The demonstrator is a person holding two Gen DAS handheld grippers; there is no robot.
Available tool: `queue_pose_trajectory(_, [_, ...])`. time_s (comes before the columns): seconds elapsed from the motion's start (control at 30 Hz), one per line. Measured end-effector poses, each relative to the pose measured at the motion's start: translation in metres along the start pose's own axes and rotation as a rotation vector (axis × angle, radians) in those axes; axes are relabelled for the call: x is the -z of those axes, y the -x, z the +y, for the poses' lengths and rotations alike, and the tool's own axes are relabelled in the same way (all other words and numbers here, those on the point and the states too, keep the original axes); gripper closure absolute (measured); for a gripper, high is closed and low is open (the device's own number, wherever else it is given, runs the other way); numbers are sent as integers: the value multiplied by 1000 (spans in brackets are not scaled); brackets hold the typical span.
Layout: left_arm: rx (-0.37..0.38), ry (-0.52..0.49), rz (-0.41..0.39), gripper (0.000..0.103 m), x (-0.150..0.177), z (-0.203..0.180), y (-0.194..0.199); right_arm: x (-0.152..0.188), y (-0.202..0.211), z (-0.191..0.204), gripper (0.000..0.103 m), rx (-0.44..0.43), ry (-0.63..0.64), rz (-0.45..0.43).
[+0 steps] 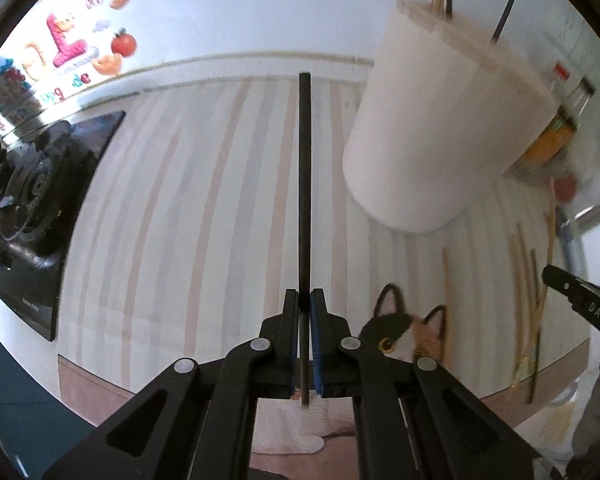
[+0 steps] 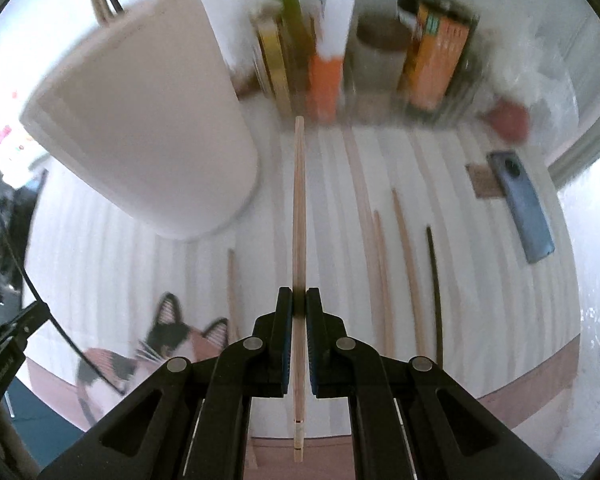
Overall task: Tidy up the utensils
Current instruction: 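Carry both held chopsticks up over the cream holder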
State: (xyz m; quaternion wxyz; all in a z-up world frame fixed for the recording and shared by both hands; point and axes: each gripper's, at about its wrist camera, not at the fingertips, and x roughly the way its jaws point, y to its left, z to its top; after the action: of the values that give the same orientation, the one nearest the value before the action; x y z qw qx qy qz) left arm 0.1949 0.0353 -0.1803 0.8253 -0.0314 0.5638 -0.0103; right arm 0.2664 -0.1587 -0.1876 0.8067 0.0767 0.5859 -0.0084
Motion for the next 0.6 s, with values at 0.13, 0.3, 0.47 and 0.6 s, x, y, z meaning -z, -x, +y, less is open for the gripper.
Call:
queue_pose_trajectory(0.13, [13,30,-94,100,-14,15,35,-12,29,3,96,-37,1,-77])
queue_pose_trajectory(0.3, [18,44,-225,100,-44,31,71,-29,68,10,96,-78,-8,-175])
queue_pose_trajectory(0.47, [39,44,-339,100,-66,28,115,-52,102,10,96,-118,-12,-274])
queue_pose_trajectory(0.6, [73,39,-422,100,-89,24,152,-82,137,11,96,-158,-18,-360])
